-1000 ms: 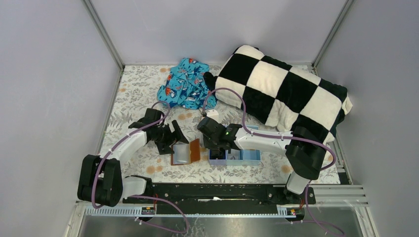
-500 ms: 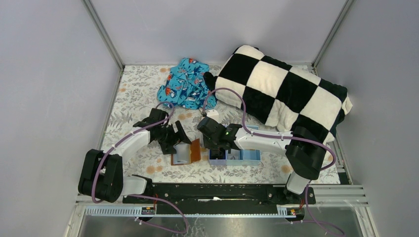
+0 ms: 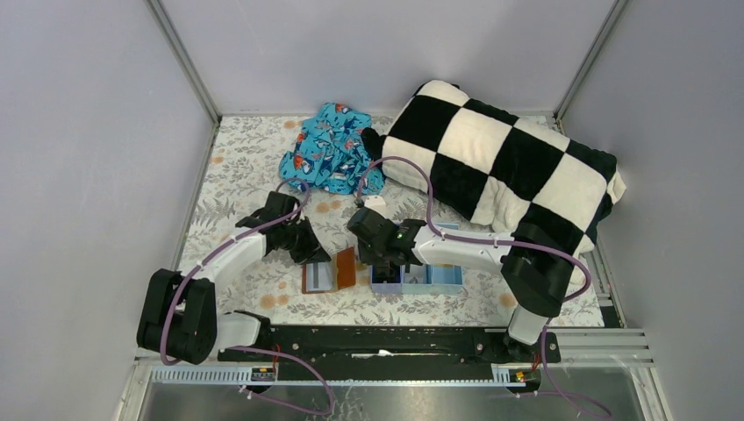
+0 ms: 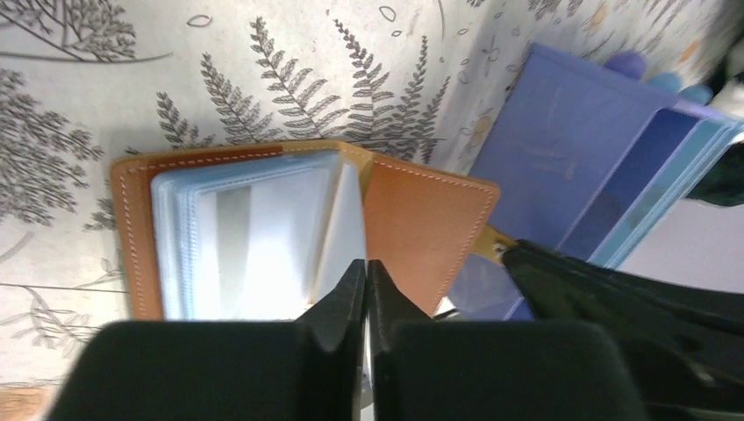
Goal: Take the credit cards out of the card holder
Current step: Open the card holder at the center of the board.
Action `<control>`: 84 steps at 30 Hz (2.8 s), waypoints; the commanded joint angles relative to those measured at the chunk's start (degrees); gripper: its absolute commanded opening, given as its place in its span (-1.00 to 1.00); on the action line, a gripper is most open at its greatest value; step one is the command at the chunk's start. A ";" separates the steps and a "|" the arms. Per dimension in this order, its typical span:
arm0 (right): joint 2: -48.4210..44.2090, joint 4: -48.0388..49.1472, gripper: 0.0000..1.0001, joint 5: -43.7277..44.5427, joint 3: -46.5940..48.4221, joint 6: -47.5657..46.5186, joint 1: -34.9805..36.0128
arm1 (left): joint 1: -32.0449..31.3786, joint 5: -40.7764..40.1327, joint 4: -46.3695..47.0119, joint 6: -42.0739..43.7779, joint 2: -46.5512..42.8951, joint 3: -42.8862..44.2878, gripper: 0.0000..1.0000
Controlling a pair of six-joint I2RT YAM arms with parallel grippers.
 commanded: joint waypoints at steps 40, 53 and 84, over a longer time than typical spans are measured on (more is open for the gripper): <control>-7.63 18.35 -0.26 -9.46 -6.29 0.14 -0.43 | -8.41 -5.43 0.70 4.50 18.20 11.81 -0.51; 0.84 24.86 -0.71 -17.05 -8.02 4.86 -0.26 | -8.34 -4.04 2.40 3.68 17.47 12.67 -0.31; 11.46 0.94 -0.97 1.17 3.39 1.72 1.21 | -2.71 -13.29 -9.12 1.96 -2.82 6.30 0.02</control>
